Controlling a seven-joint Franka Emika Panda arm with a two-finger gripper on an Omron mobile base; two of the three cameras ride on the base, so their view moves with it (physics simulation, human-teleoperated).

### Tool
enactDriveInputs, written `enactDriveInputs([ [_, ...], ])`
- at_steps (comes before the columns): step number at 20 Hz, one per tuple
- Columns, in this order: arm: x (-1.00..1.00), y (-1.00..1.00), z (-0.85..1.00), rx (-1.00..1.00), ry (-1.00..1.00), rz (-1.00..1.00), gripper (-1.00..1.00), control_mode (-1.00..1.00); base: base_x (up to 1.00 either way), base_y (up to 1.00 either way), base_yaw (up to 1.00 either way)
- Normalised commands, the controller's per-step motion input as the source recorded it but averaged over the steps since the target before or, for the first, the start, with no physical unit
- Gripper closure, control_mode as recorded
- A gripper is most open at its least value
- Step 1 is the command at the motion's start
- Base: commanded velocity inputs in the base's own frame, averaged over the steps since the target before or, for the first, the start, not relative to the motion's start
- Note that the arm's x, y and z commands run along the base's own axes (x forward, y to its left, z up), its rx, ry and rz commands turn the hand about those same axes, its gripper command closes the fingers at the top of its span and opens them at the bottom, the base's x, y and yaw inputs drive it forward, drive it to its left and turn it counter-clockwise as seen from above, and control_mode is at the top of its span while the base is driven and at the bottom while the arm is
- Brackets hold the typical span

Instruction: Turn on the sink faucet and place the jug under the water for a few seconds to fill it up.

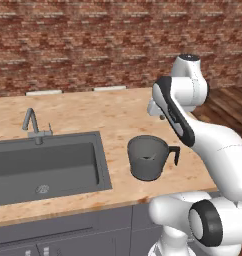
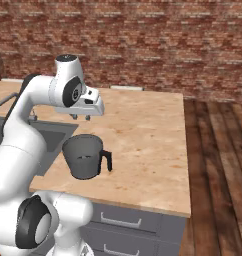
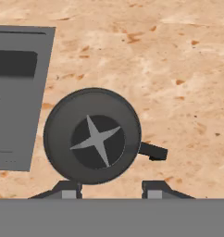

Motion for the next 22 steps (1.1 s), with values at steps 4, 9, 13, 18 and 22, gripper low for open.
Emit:
enactDriveInputs([
  [4,0.00,0.00,0.00,0.00,0.00,0.00,-1.00,1.00,-0.27,0.04,0.00],
  [9,0.00,0.00,0.00,0.00,0.00,0.00,-1.00,1.00,-0.11,0.70,0.00],
  [13,0.00,0.00,0.00,0.00,0.00,0.00,-1.00,1.00,0.03,1.00,0.00],
  [18,0.00,0.00,0.00,0.00,0.00,0.00,-1.00,1.00,0.18,0.78,-0.01],
  [22,0.00,0.00,0.00,0.00,0.00,0.00,-1.00,1.00,0.20,0.16,0.00],
])
